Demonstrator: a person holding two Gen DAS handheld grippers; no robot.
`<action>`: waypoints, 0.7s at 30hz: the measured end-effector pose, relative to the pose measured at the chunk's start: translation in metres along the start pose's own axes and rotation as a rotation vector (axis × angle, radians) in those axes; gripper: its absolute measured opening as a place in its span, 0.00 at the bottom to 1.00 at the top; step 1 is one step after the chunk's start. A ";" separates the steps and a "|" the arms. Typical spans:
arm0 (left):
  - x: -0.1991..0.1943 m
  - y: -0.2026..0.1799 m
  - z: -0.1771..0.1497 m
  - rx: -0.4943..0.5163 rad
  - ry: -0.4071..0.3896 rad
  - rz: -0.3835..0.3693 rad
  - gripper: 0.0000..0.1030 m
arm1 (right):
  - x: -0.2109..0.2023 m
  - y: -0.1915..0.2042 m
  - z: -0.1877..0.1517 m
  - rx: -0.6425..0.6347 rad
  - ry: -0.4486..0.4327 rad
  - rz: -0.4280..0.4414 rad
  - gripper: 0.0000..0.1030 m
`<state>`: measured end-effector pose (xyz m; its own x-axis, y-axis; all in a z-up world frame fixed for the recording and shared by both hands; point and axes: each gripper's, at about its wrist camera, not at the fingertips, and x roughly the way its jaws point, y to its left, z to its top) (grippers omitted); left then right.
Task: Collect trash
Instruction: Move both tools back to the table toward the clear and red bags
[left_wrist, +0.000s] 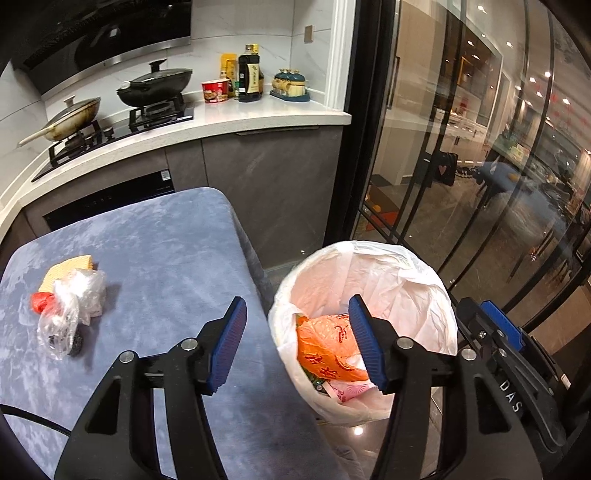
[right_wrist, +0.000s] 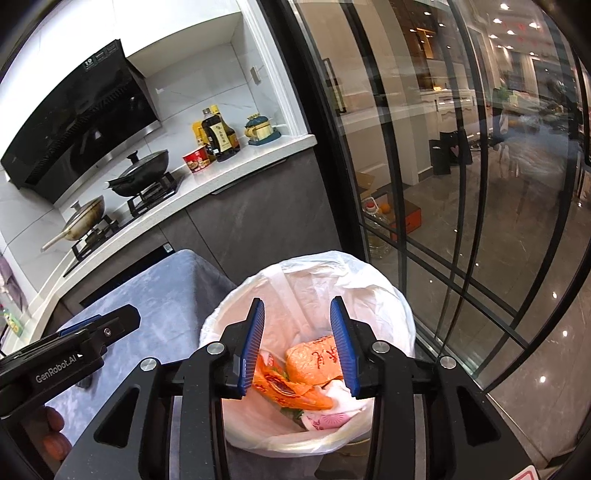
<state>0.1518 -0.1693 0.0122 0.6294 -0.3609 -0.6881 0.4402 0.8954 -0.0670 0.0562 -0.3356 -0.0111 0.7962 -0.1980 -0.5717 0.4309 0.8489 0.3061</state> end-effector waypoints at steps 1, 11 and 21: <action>-0.001 0.003 0.000 -0.005 -0.002 0.003 0.53 | -0.001 0.004 0.001 -0.006 -0.002 0.006 0.36; -0.024 0.054 -0.002 -0.088 -0.031 0.059 0.60 | -0.016 0.045 0.001 -0.059 -0.025 0.067 0.41; -0.053 0.127 -0.015 -0.192 -0.050 0.135 0.64 | -0.021 0.108 -0.013 -0.130 -0.006 0.162 0.41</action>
<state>0.1646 -0.0329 0.0298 0.7073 -0.2428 -0.6639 0.2232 0.9678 -0.1161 0.0806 -0.2331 0.0238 0.8535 -0.0563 -0.5180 0.2385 0.9261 0.2924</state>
